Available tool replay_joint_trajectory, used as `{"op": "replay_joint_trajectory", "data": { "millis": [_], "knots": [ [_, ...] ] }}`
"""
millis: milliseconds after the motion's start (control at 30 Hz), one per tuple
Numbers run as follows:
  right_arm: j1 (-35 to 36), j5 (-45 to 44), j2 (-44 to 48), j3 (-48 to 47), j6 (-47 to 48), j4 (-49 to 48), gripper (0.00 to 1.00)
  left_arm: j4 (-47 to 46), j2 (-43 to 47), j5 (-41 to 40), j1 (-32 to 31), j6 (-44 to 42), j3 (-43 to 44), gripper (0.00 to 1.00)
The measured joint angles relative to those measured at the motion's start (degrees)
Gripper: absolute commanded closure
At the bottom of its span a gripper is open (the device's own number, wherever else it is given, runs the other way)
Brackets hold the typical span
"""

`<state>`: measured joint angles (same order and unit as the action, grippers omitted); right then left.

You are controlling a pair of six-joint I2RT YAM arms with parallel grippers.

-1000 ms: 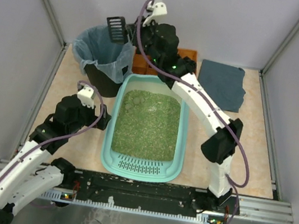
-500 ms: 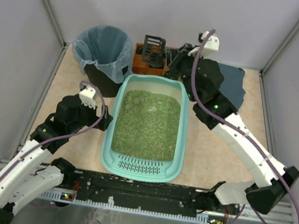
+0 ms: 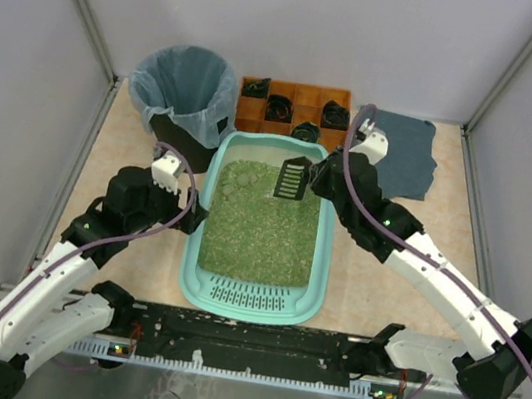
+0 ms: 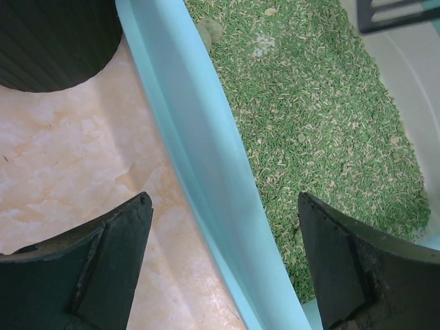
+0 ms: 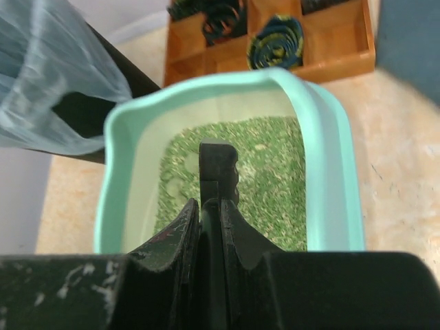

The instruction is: Clean the litter box

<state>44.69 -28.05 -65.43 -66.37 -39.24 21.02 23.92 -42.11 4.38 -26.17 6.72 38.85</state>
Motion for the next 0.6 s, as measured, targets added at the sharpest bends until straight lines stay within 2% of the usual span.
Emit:
{"op": "replay_joint_trajectory", "data": {
  "millis": [400, 600],
  "knots": [
    [-0.1, 0.0, -13.6, -2.8, -13.6, 11.8, 1.0, 0.0, -0.2, 1.0, 0.0, -0.2, 0.0, 0.11],
    [-0.4, 0.3, -18.1, -4.3, -18.1, 13.6, 1.0, 0.0, -0.7, 1.2, 0.0, -0.2, 0.0, 0.11]
  ]
}}
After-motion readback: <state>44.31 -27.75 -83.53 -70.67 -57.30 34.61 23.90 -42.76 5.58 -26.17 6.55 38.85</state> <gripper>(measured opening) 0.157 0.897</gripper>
